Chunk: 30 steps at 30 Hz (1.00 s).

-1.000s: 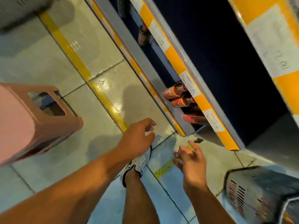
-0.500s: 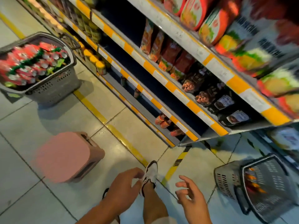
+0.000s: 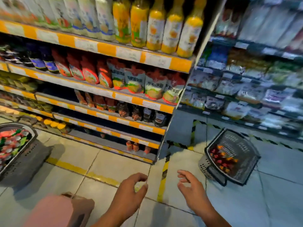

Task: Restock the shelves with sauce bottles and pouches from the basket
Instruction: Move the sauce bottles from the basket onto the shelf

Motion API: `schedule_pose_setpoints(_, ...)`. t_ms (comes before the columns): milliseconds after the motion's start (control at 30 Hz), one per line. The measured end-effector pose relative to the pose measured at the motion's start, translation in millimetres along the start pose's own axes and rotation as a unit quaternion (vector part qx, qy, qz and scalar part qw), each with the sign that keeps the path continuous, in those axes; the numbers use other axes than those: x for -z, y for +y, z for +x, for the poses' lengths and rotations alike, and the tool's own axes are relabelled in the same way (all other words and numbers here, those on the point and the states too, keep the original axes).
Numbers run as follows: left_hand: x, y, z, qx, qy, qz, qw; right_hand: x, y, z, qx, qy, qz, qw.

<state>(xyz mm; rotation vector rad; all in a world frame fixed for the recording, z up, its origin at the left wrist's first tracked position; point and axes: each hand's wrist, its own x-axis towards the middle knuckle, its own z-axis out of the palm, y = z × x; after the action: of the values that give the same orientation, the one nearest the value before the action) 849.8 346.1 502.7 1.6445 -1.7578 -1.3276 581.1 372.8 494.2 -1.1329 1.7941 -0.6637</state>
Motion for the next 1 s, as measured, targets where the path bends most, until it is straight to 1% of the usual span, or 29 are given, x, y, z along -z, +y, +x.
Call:
schedule_pose_setpoints(133,-83,82,27,-0.029,-0.014,0.032,0.999,99,63,-18,-0.004,0.006,-0.012,1.000)
schedule_pose_setpoints(233,-162,140,45,-0.045,-0.035,0.048,0.997,177,119,-35,-0.023,0.053,0.003,0.998)
schedule_pose_setpoints(300,-215,174,56,-0.065,-0.066,0.075,0.993,224,153,-44,-0.036,0.079,-0.007,0.996)
schedule_pose_setpoints(433,-304,236,75,-0.104,-0.122,0.136,0.978,300,202,-56,-0.072,0.101,-0.009,0.992)
schedule_pose_setpoints(567,-364,284,102,-0.122,-0.164,0.192,0.960,350,231,-49,-0.098,0.118,-0.011,0.988)
schedule_pose_setpoints(733,-416,316,150,-0.149,-0.205,0.243,0.936,389,254,-17,-0.118,0.165,0.012,0.979)
schedule_pose_setpoints(867,-452,328,196,-0.120,-0.235,0.240,0.934,413,269,16,-0.159,0.166,0.021,0.973)
schedule_pose_setpoints(1000,-482,333,257,-0.096,-0.269,0.241,0.928,444,281,71,-0.195,0.161,0.013,0.967)
